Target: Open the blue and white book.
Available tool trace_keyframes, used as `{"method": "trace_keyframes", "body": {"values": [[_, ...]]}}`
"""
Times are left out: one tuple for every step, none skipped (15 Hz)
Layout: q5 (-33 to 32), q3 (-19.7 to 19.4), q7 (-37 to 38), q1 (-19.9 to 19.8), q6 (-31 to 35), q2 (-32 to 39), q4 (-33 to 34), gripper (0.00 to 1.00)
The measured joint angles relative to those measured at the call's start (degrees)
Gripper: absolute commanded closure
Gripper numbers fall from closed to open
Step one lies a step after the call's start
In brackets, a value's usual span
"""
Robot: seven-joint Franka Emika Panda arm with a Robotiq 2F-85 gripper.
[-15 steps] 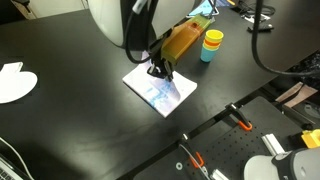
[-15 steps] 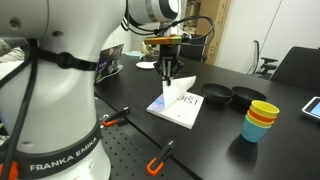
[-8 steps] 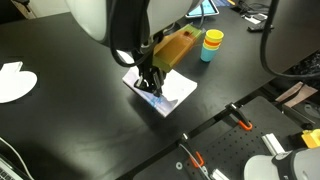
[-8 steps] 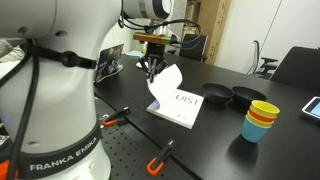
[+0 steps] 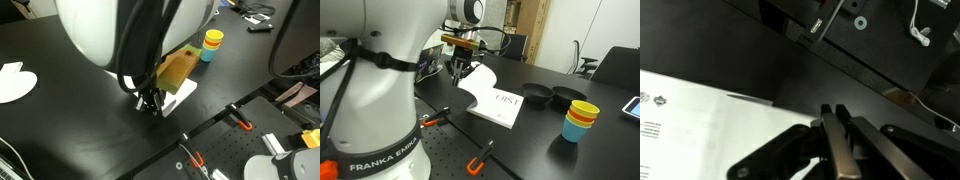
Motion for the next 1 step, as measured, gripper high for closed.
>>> {"method": "trace_keyframes", "body": {"values": [[0.0,4.6,0.0,-3.9,-0.1,-0.5,-0.5,0.88]]}}
